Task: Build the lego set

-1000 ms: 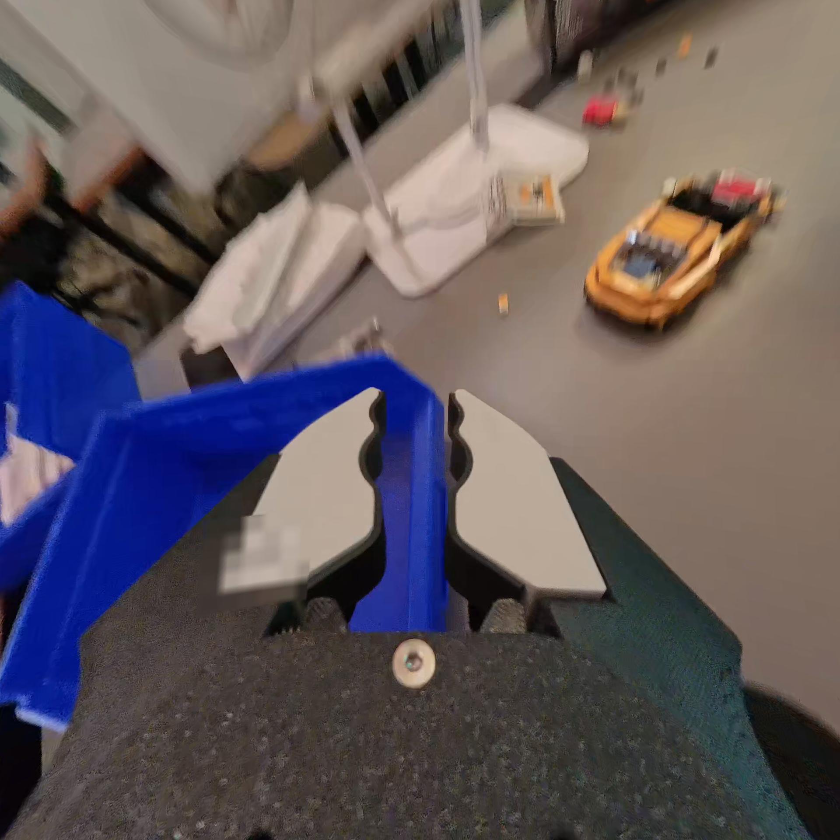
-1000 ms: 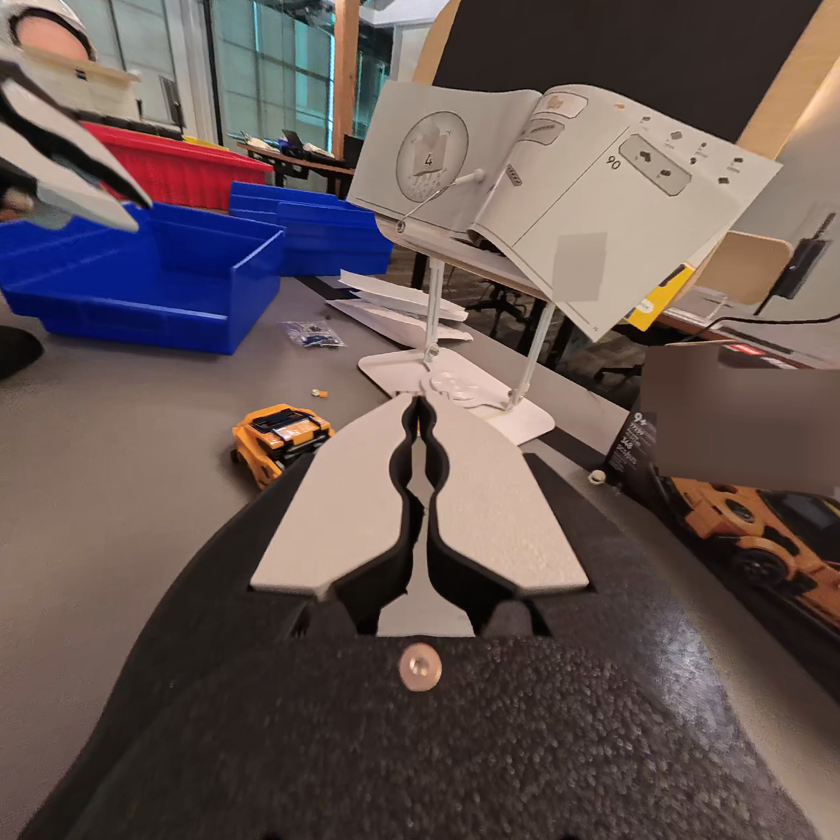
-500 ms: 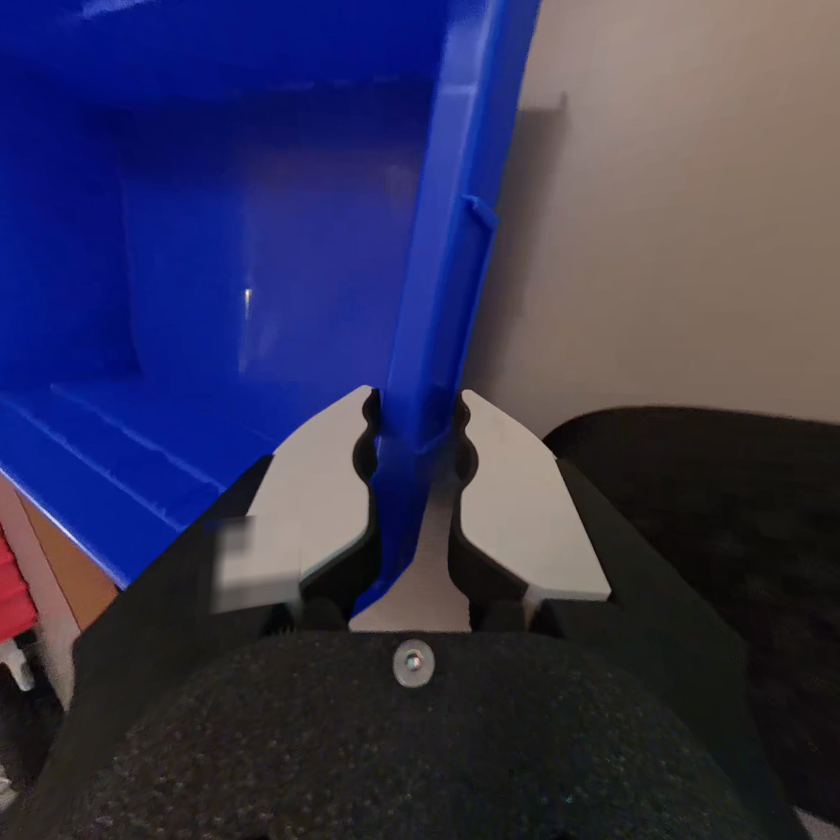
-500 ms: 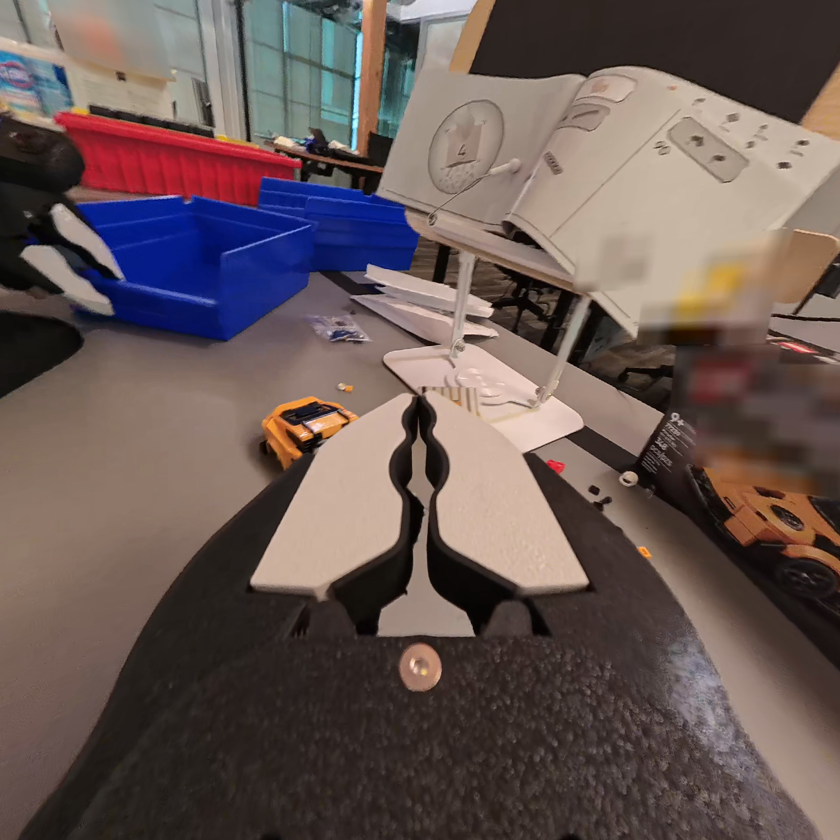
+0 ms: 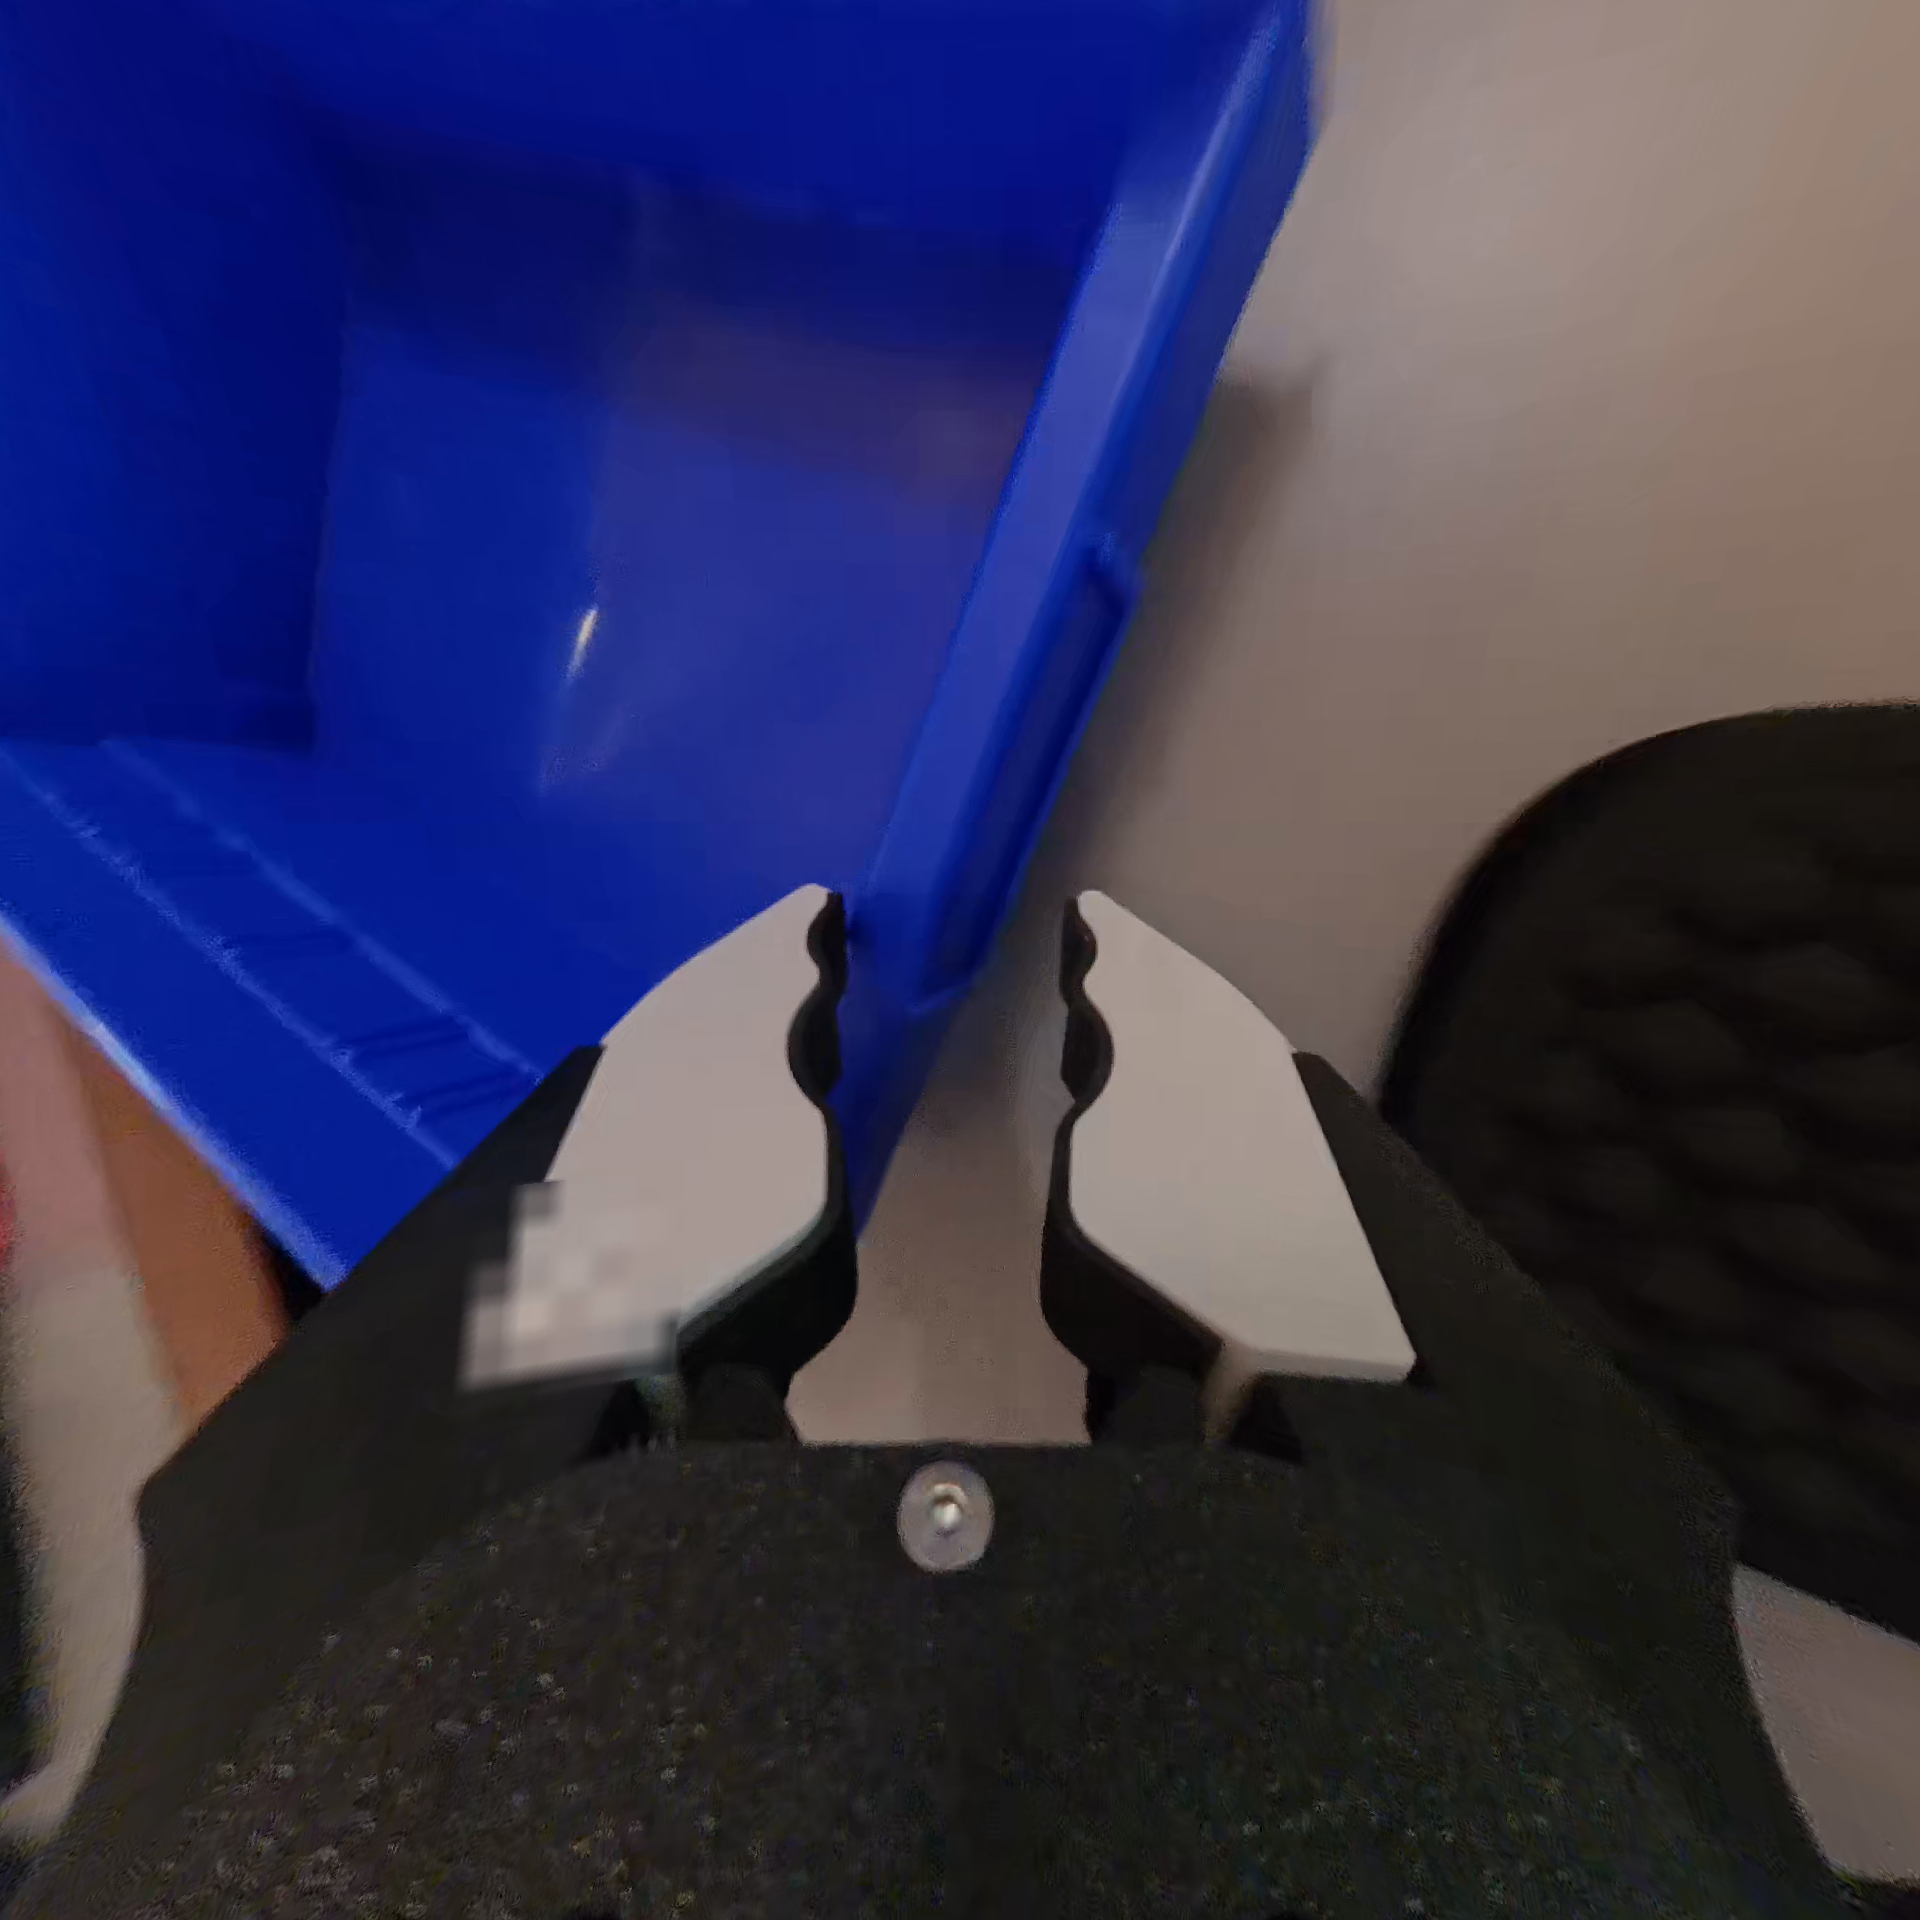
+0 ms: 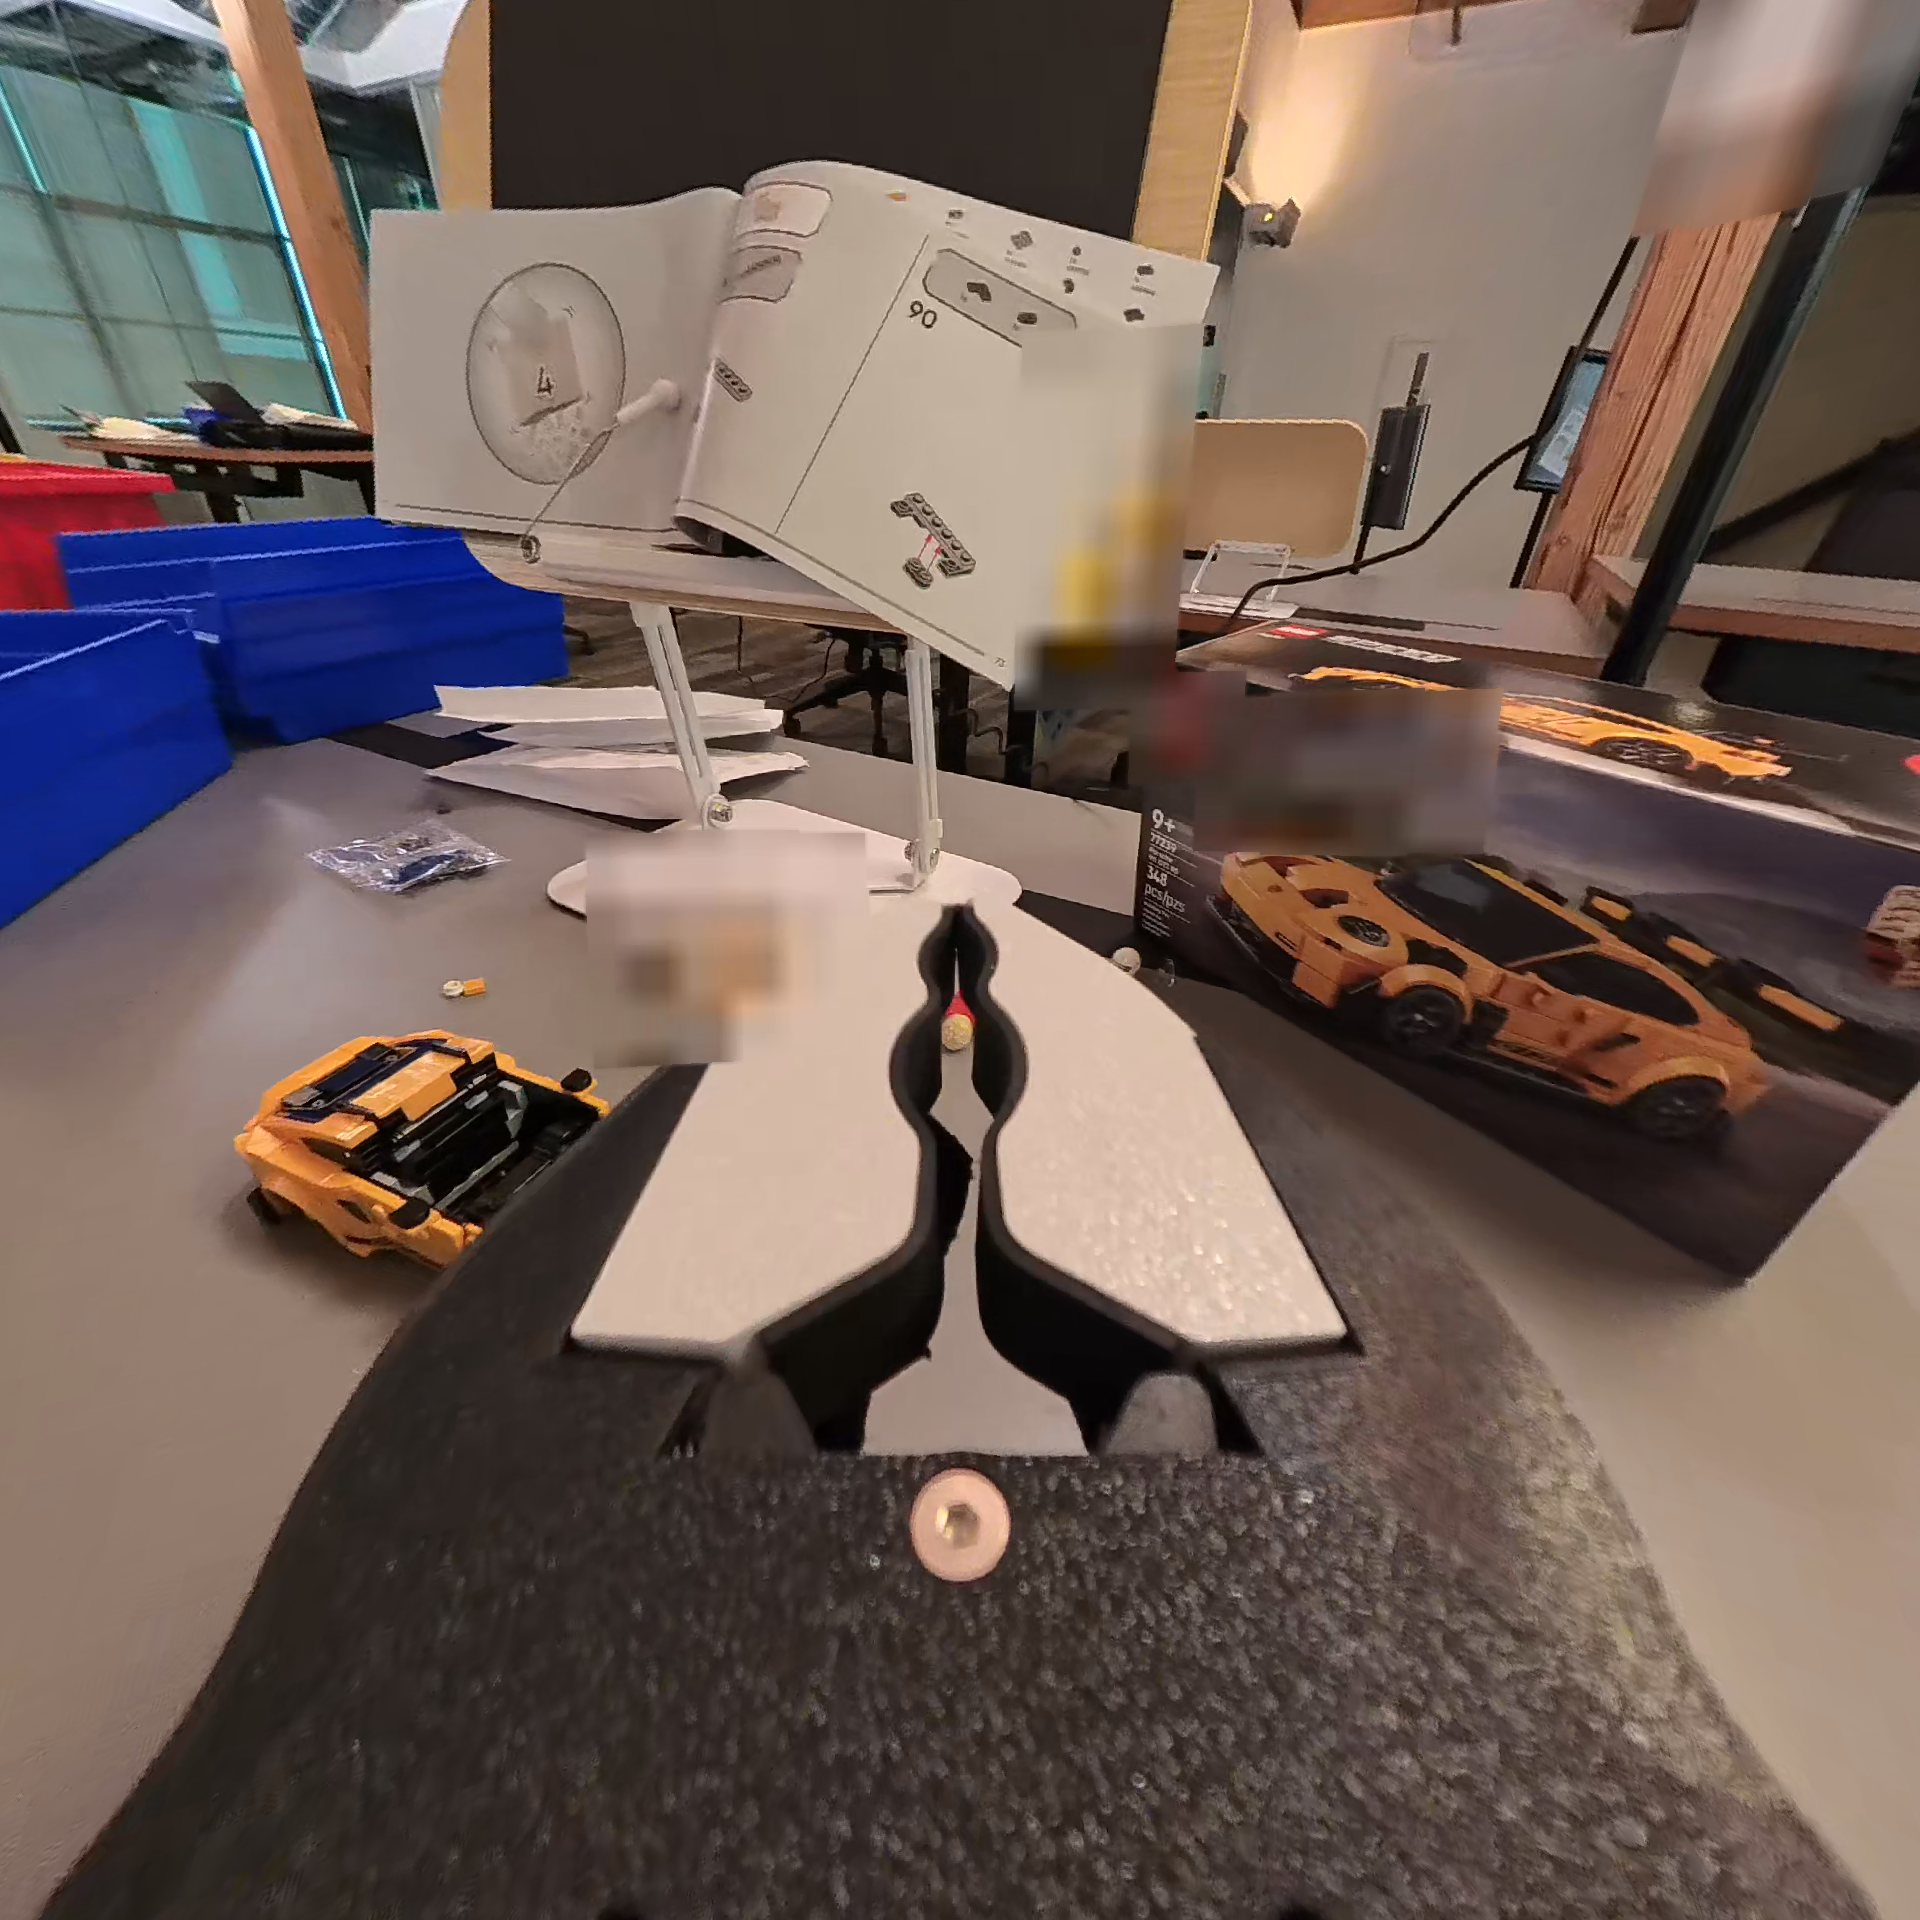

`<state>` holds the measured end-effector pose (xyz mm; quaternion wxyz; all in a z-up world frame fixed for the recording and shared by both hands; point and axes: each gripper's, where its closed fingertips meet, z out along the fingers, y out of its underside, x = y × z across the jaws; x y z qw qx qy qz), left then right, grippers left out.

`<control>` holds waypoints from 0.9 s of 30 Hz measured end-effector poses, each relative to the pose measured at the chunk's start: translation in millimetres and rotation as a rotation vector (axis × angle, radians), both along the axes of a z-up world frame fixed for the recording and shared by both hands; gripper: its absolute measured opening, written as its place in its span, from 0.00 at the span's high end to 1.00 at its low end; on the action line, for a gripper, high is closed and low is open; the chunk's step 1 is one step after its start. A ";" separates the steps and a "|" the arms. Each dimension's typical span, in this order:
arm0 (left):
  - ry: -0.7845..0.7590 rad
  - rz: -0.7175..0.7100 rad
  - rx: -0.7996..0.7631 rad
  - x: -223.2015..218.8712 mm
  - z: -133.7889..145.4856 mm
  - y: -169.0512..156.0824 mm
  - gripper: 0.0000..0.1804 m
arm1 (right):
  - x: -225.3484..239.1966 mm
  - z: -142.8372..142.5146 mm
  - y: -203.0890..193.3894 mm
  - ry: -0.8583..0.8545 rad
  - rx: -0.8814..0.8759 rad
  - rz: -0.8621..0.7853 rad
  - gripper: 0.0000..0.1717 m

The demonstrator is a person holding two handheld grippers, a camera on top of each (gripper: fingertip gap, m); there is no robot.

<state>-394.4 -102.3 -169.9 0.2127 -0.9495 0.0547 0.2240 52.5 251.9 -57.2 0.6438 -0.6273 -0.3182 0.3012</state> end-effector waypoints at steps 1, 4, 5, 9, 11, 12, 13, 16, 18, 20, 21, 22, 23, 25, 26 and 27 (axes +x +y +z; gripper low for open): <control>-0.085 -0.029 0.075 12.7 10.8 6.4 0.77 | 0.3 -0.3 0.2 -0.002 0.003 -0.004 1.00; -0.295 -0.134 0.385 40.4 73.5 33.2 0.80 | -1.1 -1.8 0.6 -0.002 -0.003 0.003 1.00; -0.304 -0.148 0.490 37.8 100.2 41.5 0.82 | -1.8 -2.8 0.7 -0.003 -0.005 0.005 1.00; -0.192 -0.080 0.765 -22.7 191.3 71.6 0.89 | -3.5 -5.1 0.2 -0.007 -0.001 0.014 1.00; -0.165 -0.008 0.775 -69.3 214.6 91.7 0.89 | -2.8 -4.9 1.1 -0.008 0.009 0.008 1.00; -0.147 0.029 0.743 -95.3 218.7 103.7 0.88 | -2.5 -5.2 1.9 -0.009 0.015 0.004 1.00; -0.127 0.064 0.708 -121.9 219.9 116.8 0.86 | -2.1 -5.8 3.1 -0.011 0.020 -0.003 1.00; -0.090 0.147 0.598 -193.1 205.4 156.9 0.83 | 0.4 -5.0 6.8 -0.008 0.043 -0.029 1.00; -0.072 0.173 0.504 -229.8 184.3 182.1 0.82 | 6.6 1.7 10.7 0.005 0.073 -0.066 1.00; -0.022 0.190 0.385 -262.7 159.8 202.5 0.80 | 18.1 14.8 15.8 0.018 0.106 -0.119 1.00; -0.009 0.199 0.326 -276.6 146.3 211.4 0.79 | 24.5 20.9 18.4 0.026 0.112 -0.146 1.00; -0.008 0.207 0.270 -288.3 131.7 219.8 0.78 | 30.9 25.4 20.9 0.035 0.112 -0.174 1.00; -0.011 0.213 0.218 -298.1 116.9 227.6 0.77 | 36.0 27.9 22.8 0.040 0.107 -0.199 1.00; -0.030 0.222 0.113 -312.5 87.3 240.4 0.76 | 42.8 26.7 25.0 0.032 0.093 -0.240 1.00; -0.044 0.219 0.069 -317.1 73.3 246.4 0.75 | 44.2 22.9 25.7 0.018 0.085 -0.258 1.00; -0.064 0.216 0.030 -320.0 59.6 252.2 0.73 | 44.4 17.4 26.3 0.002 0.075 -0.271 1.00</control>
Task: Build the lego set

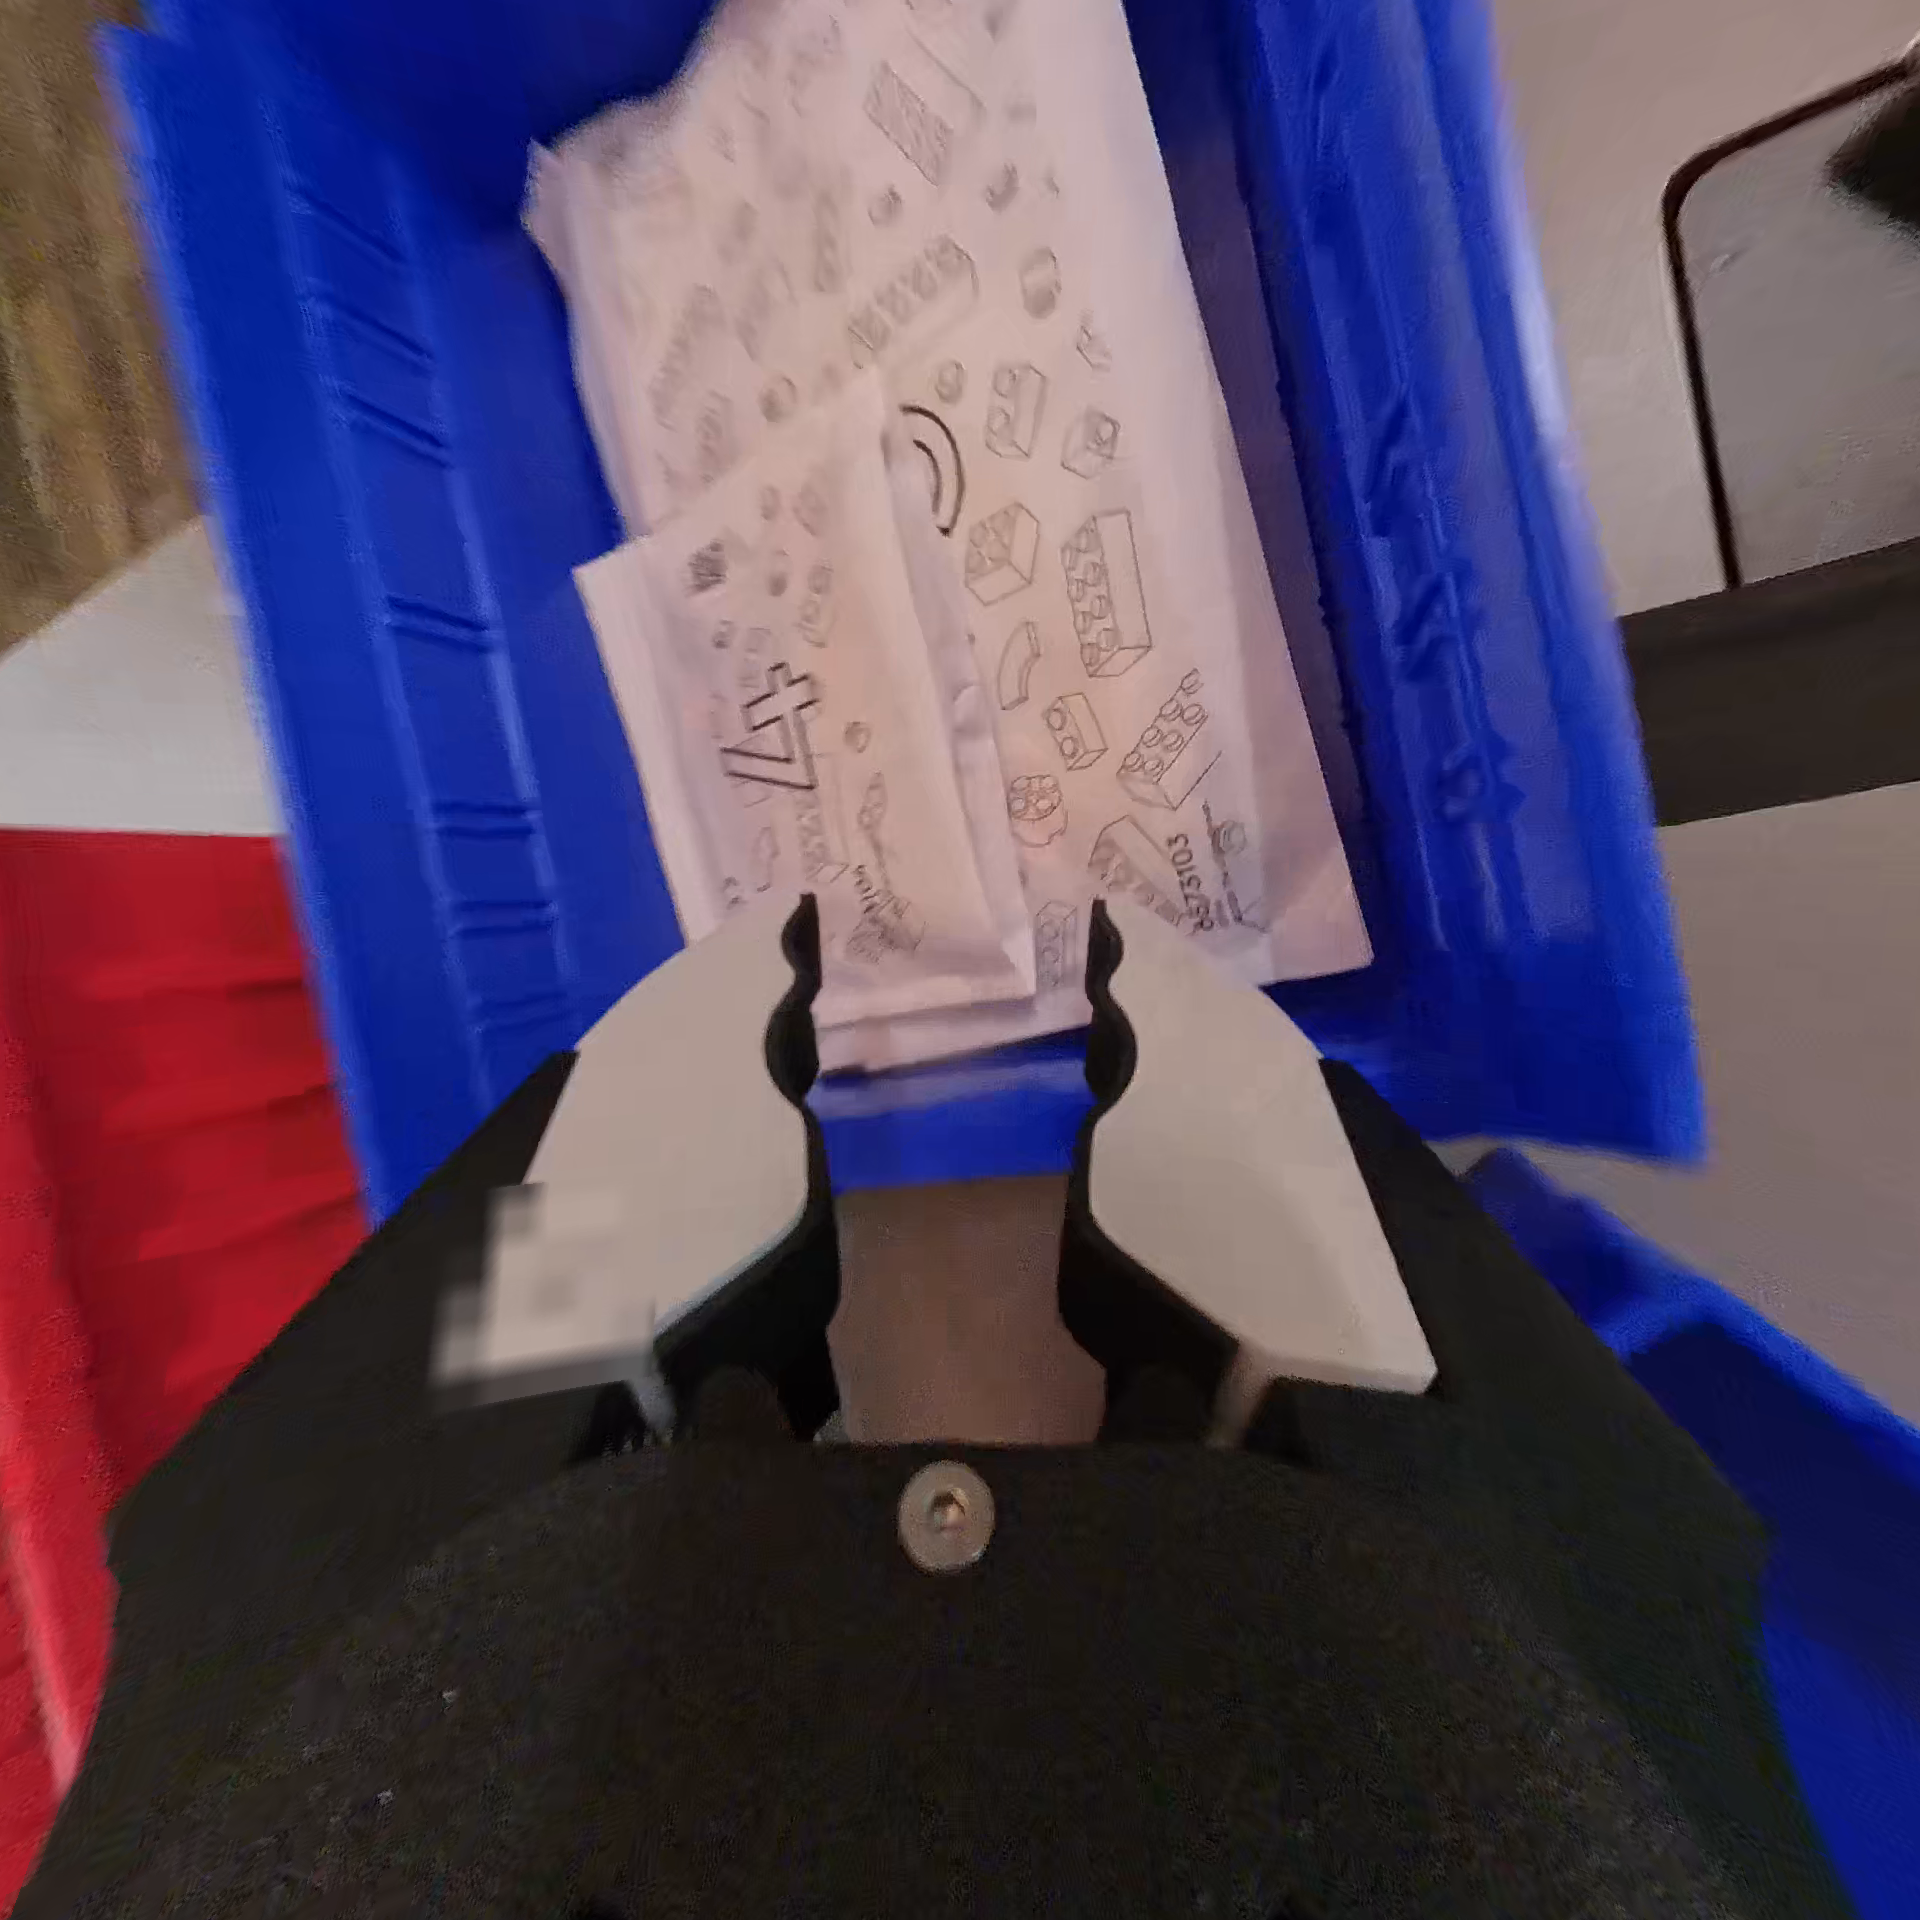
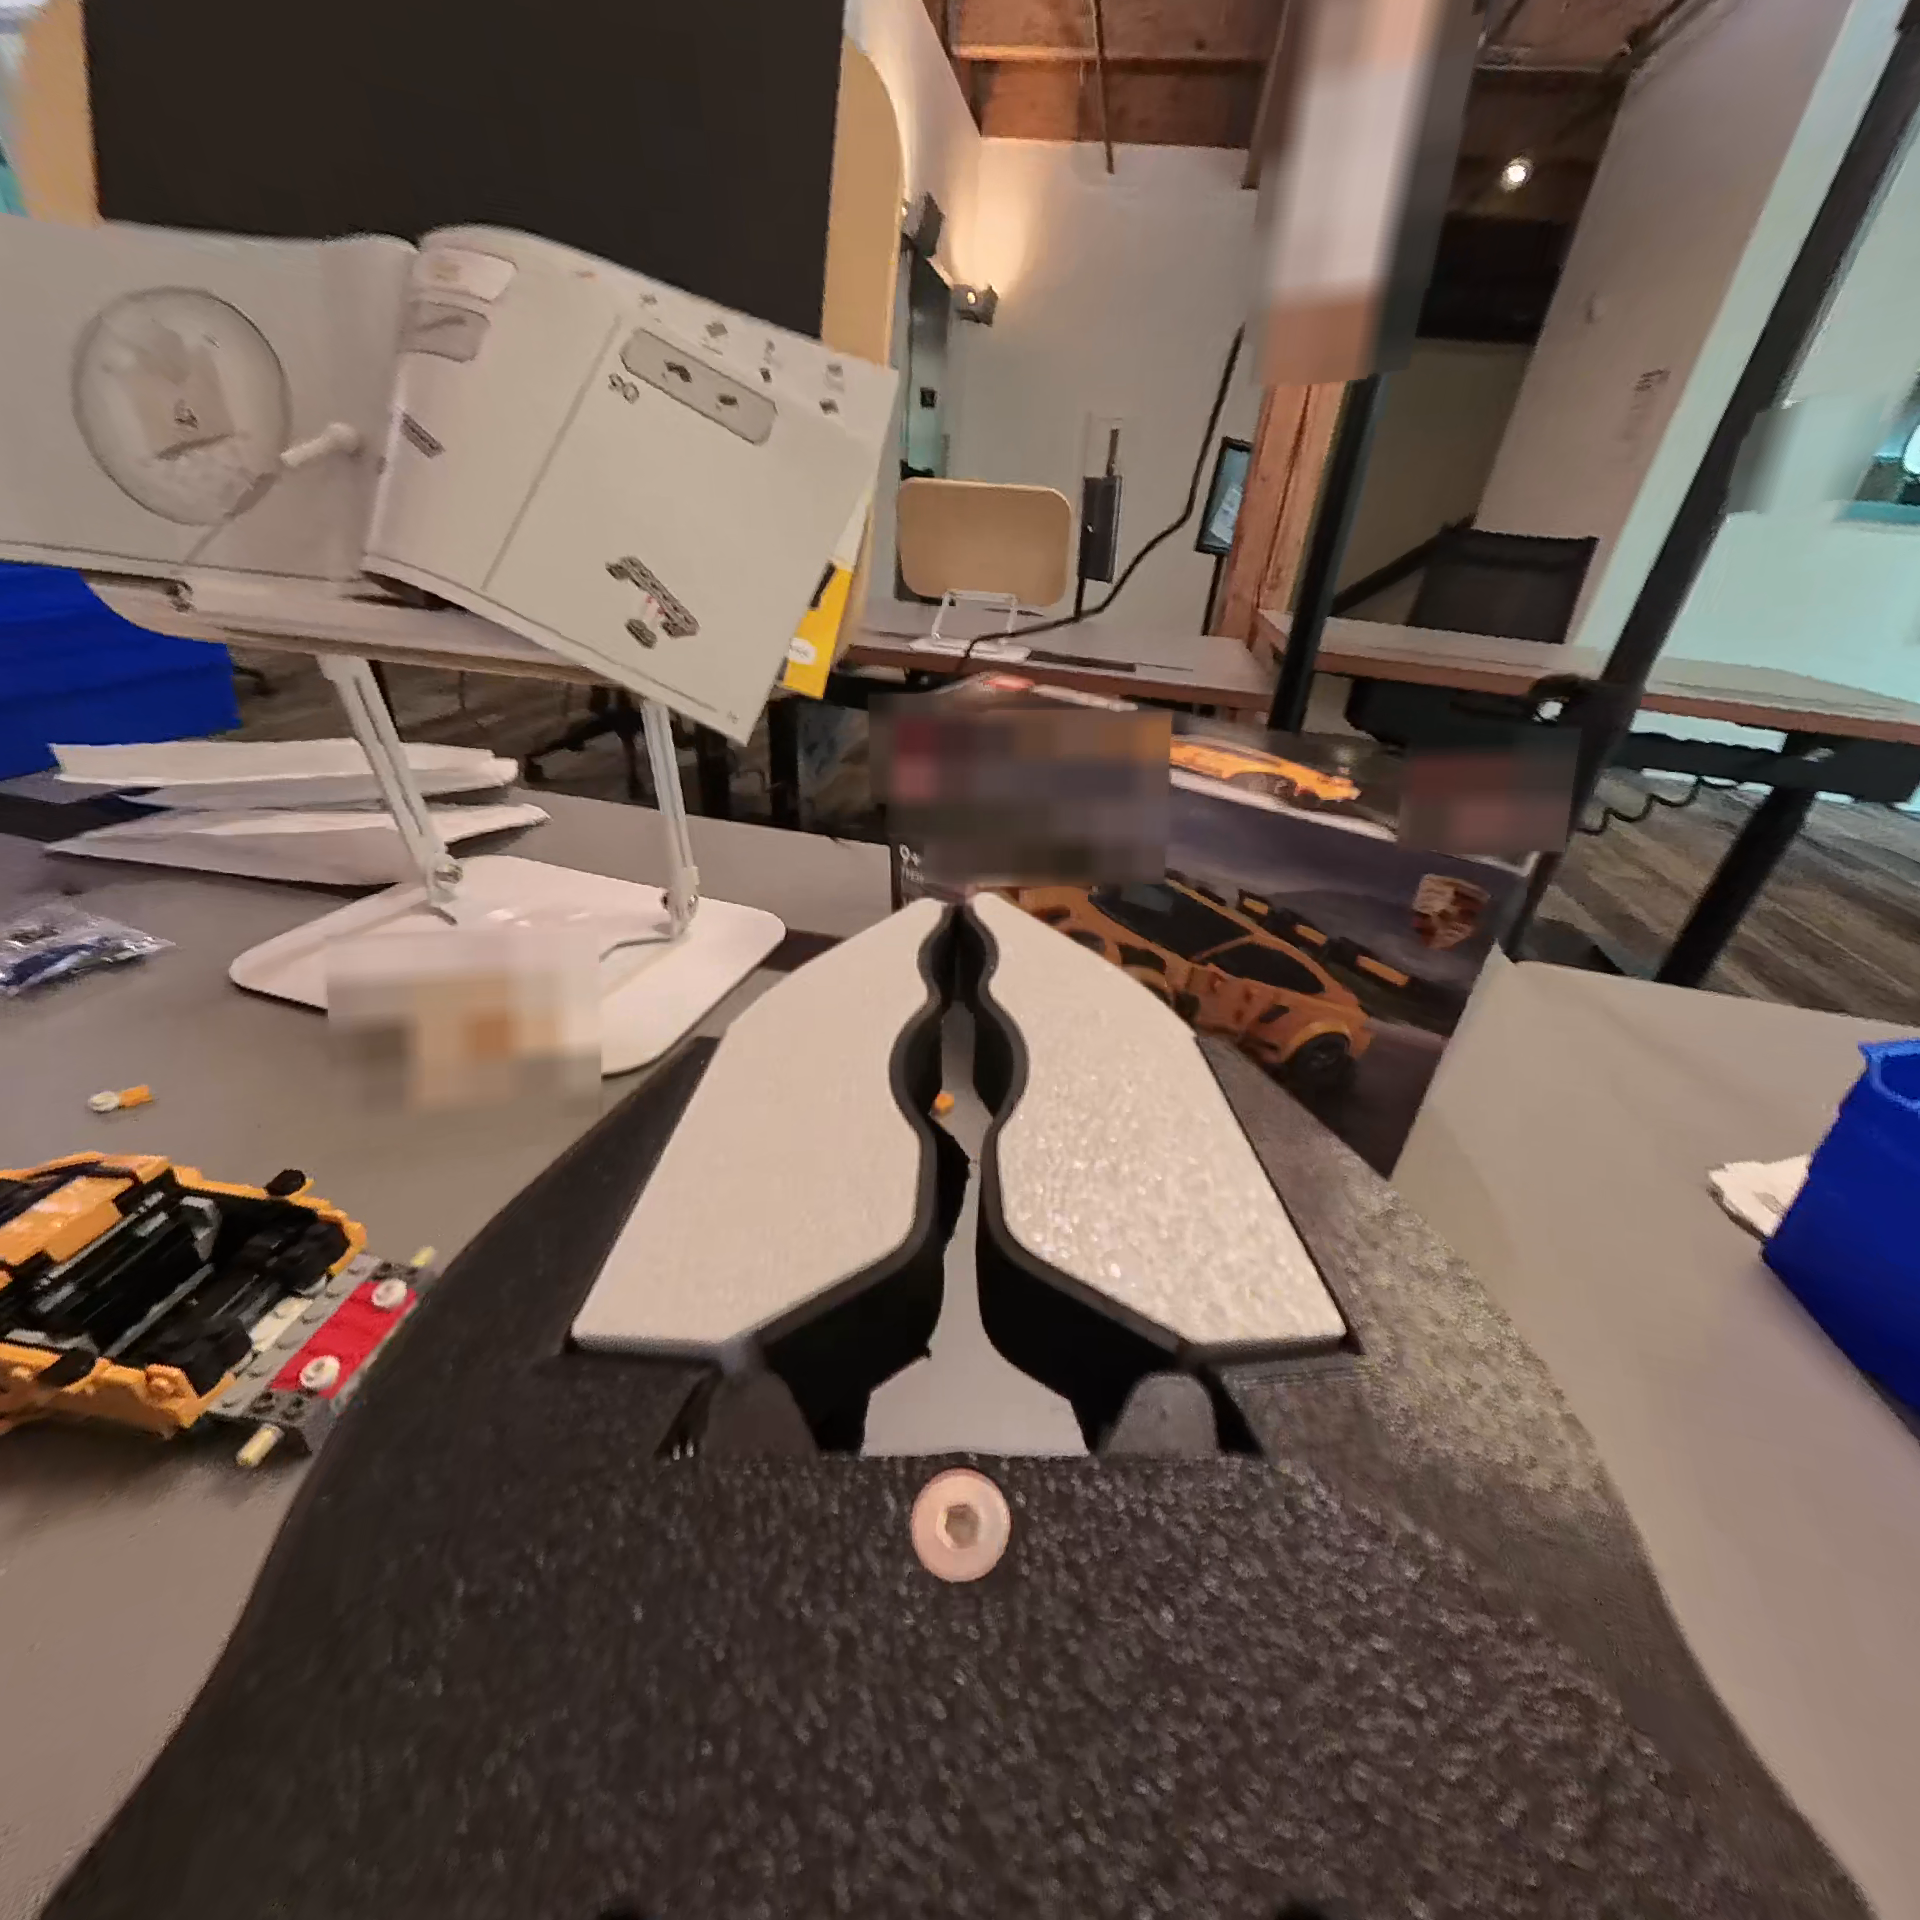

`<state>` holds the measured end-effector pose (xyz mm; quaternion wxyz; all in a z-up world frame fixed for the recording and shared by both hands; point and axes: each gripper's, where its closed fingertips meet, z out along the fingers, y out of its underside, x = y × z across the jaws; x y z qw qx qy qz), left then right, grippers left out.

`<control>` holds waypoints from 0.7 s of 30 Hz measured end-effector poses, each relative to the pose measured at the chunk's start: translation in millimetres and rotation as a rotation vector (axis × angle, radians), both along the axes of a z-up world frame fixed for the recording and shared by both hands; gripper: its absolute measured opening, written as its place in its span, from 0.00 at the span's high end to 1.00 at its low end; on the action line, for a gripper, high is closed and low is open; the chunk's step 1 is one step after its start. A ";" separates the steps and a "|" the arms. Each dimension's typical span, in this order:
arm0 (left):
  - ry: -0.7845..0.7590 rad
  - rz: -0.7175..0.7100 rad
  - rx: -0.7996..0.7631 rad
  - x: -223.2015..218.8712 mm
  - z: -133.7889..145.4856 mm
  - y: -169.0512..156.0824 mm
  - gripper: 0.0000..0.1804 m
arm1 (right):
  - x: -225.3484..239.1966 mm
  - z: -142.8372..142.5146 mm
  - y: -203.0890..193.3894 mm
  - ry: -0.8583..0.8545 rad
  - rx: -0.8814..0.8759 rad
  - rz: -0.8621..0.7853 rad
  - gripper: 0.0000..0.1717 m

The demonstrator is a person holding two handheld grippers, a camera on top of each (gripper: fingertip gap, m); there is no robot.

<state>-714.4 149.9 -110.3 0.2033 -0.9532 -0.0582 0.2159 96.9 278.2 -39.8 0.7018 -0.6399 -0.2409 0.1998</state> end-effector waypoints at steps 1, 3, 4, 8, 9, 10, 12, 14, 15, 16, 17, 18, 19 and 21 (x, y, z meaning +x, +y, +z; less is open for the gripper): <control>-0.025 0.005 -0.031 -2.8 -13.2 4.6 0.71 | -0.6 -6.0 0.6 -0.013 -0.014 -0.011 1.00; -0.029 0.042 -0.087 -14.0 -31.4 9.7 0.77 | -3.9 -17.4 1.9 -0.031 -0.043 -0.024 1.00; -0.014 0.051 -0.076 -20.5 -34.0 14.9 0.74 | -6.2 -21.4 2.4 -0.039 -0.051 -0.028 1.00; -0.088 0.085 -0.115 -27.9 -47.4 16.4 0.81 | -16.5 -31.0 4.9 -0.082 -0.061 -0.024 1.00; -0.093 0.088 -0.123 -28.7 -46.8 15.5 0.84 | -19.1 -32.6 6.1 -0.084 -0.066 -0.021 1.00; -0.079 0.078 -0.128 -29.7 -43.8 14.6 0.93 | -21.8 -33.8 7.3 -0.082 -0.071 -0.016 1.00; 0.000 0.064 -0.096 -36.0 -28.7 13.4 0.98 | -26.9 -34.2 8.2 -0.081 -0.073 -0.005 1.00; 0.039 0.063 -0.017 -39.6 -4.5 9.9 0.98 | -30.7 -32.9 7.1 -0.084 -0.064 0.008 1.00; 0.055 0.052 0.037 -39.6 11.4 8.3 0.99 | -31.9 -32.6 6.4 -0.086 -0.059 0.014 1.00; 0.068 0.040 0.082 -38.6 27.0 5.3 0.99 | -32.3 -32.9 6.0 -0.083 -0.059 0.019 1.00; 0.084 0.028 0.120 -36.8 42.3 1.3 0.99 | -32.4 -33.5 5.9 -0.074 -0.063 0.022 1.00; 0.100 0.016 0.154 -34.3 56.6 -2.8 0.99 | -32.8 -34.2 5.9 -0.063 -0.070 0.028 1.00; 0.119 0.007 0.185 -31.5 69.9 -7.4 0.99 | -33.0 -34.7 5.9 -0.050 -0.076 0.034 1.00; 0.152 -0.019 0.240 -23.8 91.9 -15.8 0.99 | -33.9 -33.8 5.1 -0.028 -0.084 0.047 1.00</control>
